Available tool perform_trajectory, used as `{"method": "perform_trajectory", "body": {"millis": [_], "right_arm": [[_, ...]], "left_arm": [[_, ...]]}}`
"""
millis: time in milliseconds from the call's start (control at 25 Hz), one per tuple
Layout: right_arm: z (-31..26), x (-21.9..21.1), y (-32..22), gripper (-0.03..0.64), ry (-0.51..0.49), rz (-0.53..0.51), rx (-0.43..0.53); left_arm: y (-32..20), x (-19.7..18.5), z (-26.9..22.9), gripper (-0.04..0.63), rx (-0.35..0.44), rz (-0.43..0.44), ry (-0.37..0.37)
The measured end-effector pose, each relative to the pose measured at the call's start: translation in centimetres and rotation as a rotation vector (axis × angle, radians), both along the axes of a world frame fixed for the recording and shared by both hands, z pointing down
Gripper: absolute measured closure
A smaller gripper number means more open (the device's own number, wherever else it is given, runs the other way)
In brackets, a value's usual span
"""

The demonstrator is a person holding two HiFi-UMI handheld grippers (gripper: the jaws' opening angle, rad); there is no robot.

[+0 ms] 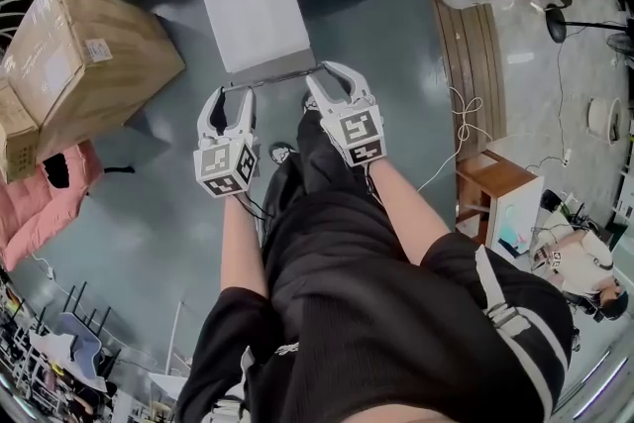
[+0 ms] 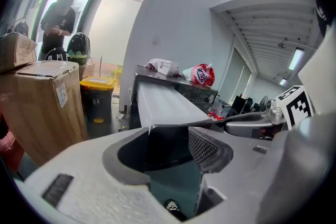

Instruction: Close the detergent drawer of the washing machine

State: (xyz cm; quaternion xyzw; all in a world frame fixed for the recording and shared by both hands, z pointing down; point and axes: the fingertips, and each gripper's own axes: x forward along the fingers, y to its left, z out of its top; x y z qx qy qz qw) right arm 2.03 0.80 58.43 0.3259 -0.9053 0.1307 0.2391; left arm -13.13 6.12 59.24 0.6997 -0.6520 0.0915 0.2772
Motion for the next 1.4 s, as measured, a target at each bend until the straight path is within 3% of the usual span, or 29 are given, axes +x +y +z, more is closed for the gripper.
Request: {"method": "perform_trajectory", "body": {"millis": [1400], "right_arm": [[-0.1,-1.0,-2.6,0.479,0.012,-0.049,0.002]], "left_arm": [[-2.3,-0.8,-0.2,0.354,-0.01,-0.037,-0.014]]}}
